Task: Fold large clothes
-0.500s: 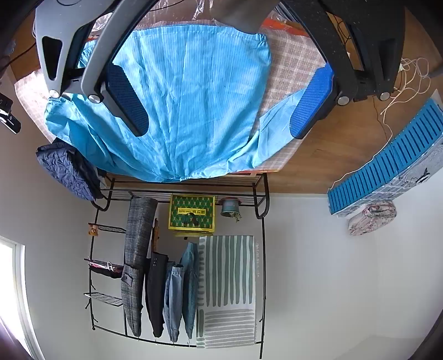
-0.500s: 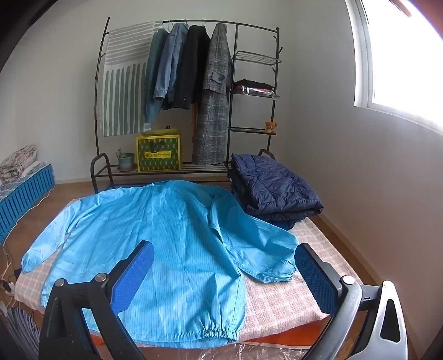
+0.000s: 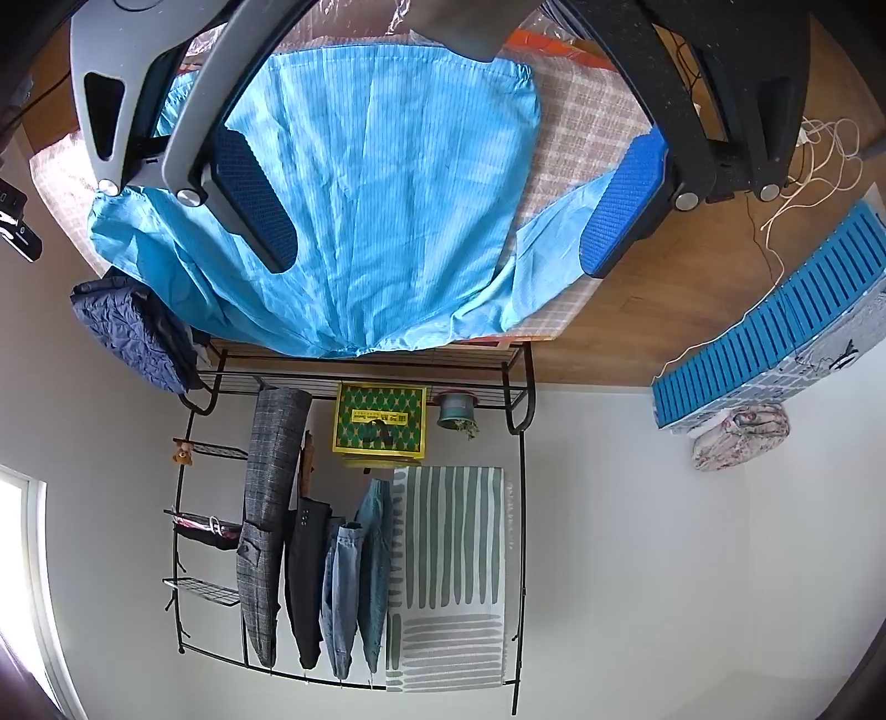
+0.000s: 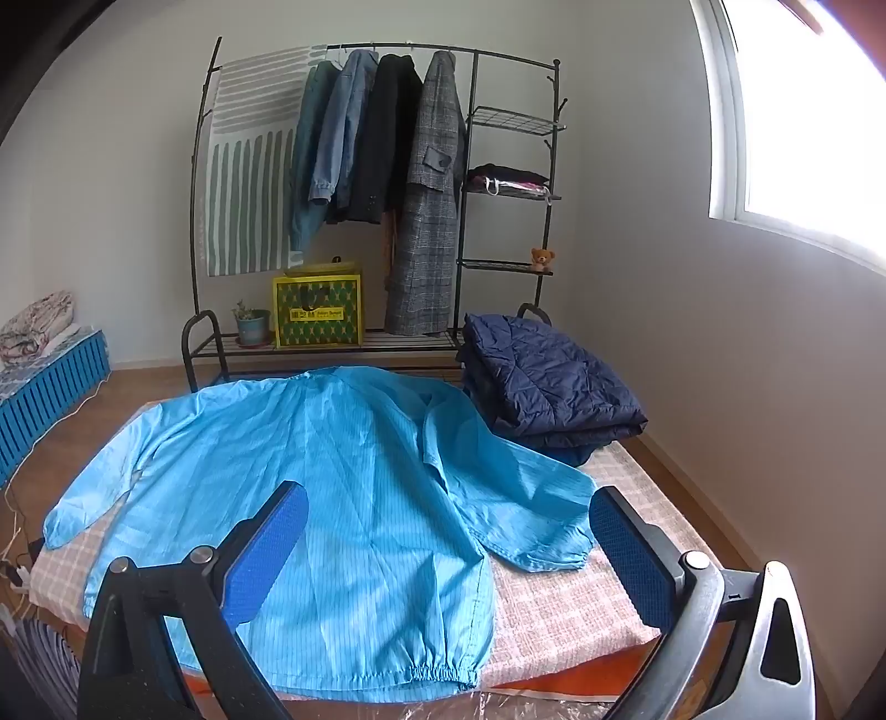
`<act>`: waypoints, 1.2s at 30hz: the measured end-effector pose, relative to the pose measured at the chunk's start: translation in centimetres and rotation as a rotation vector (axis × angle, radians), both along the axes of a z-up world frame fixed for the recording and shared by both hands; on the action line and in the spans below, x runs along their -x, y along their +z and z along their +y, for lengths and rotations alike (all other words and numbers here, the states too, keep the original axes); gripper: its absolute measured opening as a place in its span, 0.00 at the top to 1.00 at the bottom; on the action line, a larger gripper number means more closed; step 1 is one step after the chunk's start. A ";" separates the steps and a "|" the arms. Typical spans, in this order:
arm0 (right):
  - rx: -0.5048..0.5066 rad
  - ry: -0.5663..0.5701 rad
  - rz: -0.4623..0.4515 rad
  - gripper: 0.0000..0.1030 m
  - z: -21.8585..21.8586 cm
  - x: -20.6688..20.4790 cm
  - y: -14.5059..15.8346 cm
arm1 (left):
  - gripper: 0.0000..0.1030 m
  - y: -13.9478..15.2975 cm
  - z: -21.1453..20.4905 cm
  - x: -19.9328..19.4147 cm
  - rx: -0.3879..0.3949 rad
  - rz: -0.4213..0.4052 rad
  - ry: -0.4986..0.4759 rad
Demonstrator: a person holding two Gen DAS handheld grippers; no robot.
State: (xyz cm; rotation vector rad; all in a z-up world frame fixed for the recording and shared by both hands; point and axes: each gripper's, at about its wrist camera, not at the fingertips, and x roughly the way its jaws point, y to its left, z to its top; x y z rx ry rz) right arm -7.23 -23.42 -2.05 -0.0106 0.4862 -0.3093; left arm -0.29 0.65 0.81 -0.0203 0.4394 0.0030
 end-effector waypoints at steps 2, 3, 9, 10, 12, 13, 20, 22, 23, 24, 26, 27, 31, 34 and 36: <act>-0.001 0.000 0.000 0.00 0.0 -0.1 0.0 | 0.00 0.0 -0.1 -0.1 -0.001 0.000 0.001; -0.001 0.000 -0.002 0.00 0.0 -0.1 0.0 | 0.00 0.1 -0.1 -0.1 -0.002 0.001 0.000; 0.000 0.005 -0.009 0.00 0.4 -0.3 0.9 | 0.00 0.7 0.0 -0.3 0.001 0.000 0.006; 0.000 0.006 -0.009 0.00 0.3 -0.4 0.8 | 0.00 0.8 0.0 -0.3 0.001 -0.001 0.006; 0.004 0.012 -0.011 0.00 0.6 -0.7 1.0 | 0.00 1.0 0.0 -0.4 0.000 -0.003 0.008; 0.005 0.014 -0.011 0.00 0.7 -0.8 0.9 | 0.00 1.2 0.0 -0.5 0.001 -0.004 0.009; 0.007 0.022 -0.011 0.00 1.0 -0.9 0.8 | 0.00 1.7 0.3 -0.6 0.002 -0.015 0.017; 0.007 0.023 -0.010 0.00 1.1 -0.9 0.8 | 0.00 1.7 0.3 -0.5 0.002 -0.015 0.016; 0.008 0.023 -0.010 0.00 1.2 -0.9 0.7 | 0.00 1.7 0.3 -0.5 0.002 -0.016 0.016; 0.009 0.023 -0.011 0.00 1.2 -0.9 0.7 | 0.00 1.6 0.3 -0.5 0.002 -0.016 0.015; 0.009 0.022 -0.010 0.00 1.2 -0.9 0.7 | 0.00 1.7 0.3 -0.5 0.002 -0.017 0.015; 0.008 0.023 -0.010 0.00 1.2 -0.9 0.7 | 0.00 1.7 0.3 -0.5 0.003 -0.017 0.016; 0.008 0.023 -0.009 0.00 1.2 -0.9 0.6 | 0.00 1.7 0.3 -0.5 0.002 -0.018 0.015; 0.010 0.026 -0.007 0.00 1.3 -1.0 0.6 | 0.00 1.7 0.3 -0.4 0.003 -0.019 0.016; 0.010 0.027 -0.008 0.00 1.3 -1.0 0.6 | 0.00 1.6 0.3 -0.4 0.003 -0.019 0.016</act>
